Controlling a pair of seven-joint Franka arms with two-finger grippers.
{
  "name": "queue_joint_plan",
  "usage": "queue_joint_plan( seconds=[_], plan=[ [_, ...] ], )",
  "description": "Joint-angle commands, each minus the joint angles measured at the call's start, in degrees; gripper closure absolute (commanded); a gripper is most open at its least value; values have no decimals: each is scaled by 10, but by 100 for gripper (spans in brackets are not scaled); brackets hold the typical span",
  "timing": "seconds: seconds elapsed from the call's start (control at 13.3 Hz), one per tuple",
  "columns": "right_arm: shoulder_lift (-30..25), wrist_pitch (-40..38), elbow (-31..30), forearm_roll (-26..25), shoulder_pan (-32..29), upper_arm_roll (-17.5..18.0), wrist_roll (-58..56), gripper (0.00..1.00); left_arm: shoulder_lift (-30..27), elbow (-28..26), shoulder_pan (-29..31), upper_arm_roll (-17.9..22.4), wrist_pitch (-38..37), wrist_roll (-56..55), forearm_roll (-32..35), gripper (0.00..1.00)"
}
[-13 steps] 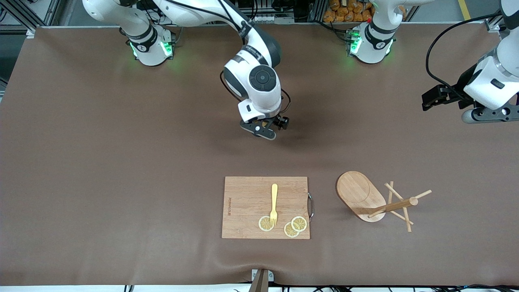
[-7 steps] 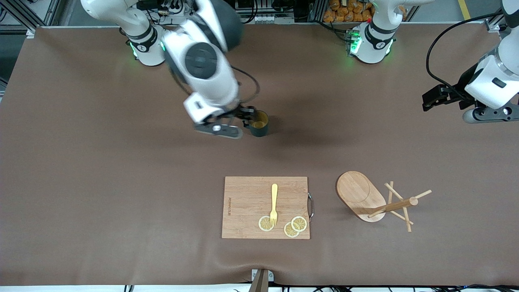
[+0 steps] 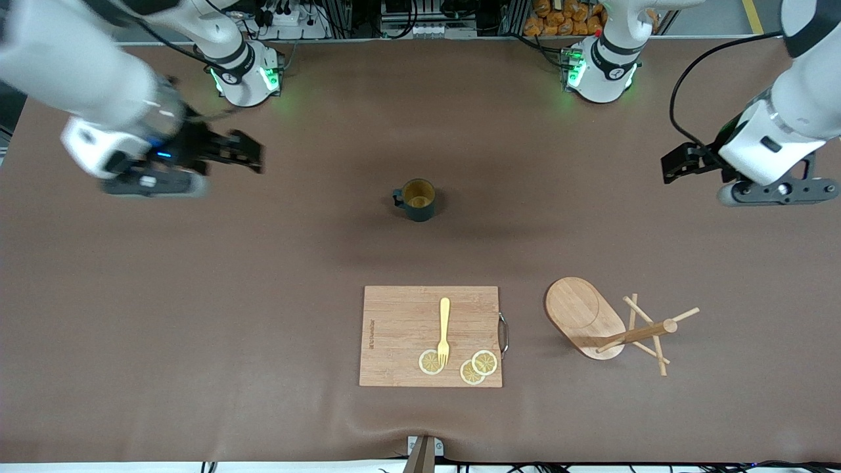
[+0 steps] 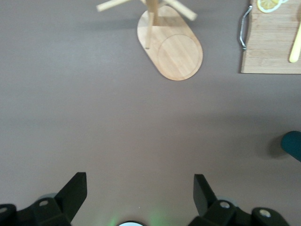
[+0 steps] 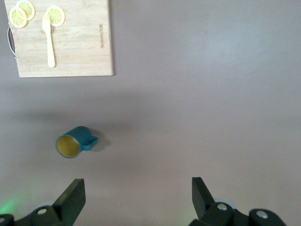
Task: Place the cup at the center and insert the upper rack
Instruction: 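Release the mug and withdraw the right gripper while the left gripper approaches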
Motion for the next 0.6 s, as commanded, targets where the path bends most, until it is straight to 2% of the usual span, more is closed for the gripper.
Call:
queue_joint_plan(
  seconds=[0.0,0.3,0.53],
  plan=[
    [-27,-3,-25,-28,-71,12,-99,0,15,30,0,-24,5,-10,-2,0],
    [-39,4,-25,-76,-145,12,-203,0,27,42,-15,-47,53,-11,-6,0],
    [-39,48,-42,-77,-196,12,-309,0,68,74,-64,-49,93,-71,-7,0]
  ],
)
